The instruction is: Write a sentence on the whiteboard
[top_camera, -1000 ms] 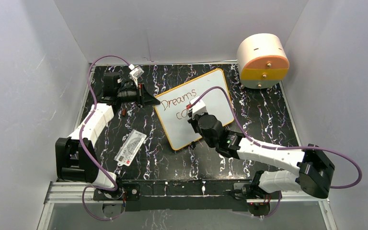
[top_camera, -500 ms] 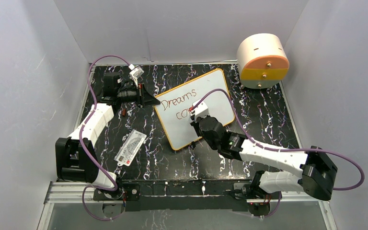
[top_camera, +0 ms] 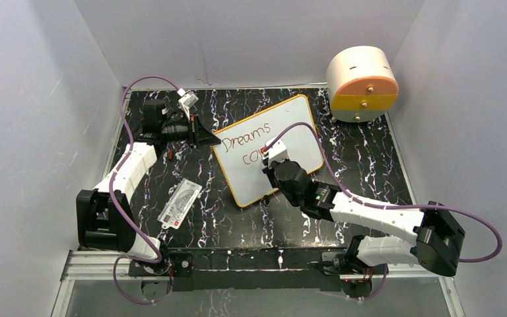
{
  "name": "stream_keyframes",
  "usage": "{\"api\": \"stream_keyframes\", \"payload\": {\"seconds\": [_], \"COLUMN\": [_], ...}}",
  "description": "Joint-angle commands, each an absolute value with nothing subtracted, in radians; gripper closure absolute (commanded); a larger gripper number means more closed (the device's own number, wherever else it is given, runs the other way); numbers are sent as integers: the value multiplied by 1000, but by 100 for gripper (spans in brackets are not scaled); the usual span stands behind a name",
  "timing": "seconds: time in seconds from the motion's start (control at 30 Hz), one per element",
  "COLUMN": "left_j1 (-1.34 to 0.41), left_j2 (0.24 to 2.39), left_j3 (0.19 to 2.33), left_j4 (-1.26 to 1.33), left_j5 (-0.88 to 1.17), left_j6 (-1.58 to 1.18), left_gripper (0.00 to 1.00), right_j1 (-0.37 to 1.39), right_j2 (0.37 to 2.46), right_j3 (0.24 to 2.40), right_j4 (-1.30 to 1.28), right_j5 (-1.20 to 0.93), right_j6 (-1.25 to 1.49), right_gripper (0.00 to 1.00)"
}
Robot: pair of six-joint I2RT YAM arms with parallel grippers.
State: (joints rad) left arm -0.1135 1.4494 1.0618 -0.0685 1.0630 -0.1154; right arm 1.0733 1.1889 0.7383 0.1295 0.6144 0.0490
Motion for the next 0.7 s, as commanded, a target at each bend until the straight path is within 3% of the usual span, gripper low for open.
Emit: {"api": "stream_keyframes", "payload": {"seconds": [0.0, 0.67], "left_j1": [-143, -144], "left_j2": [1489, 1488], "left_j3": [1040, 1040], "left_j4": [-165, -167], "left_j5": [989, 989], "left_j6": [-64, -63], "left_gripper": [100, 100], "right_j1": [1068, 1065], "right_j2": [1183, 1202], "right_j3": [735, 752], "right_j4": [210, 290], "right_j5": [634, 646], "right_j6": [43, 2], "right_gripper": [100, 100]}}
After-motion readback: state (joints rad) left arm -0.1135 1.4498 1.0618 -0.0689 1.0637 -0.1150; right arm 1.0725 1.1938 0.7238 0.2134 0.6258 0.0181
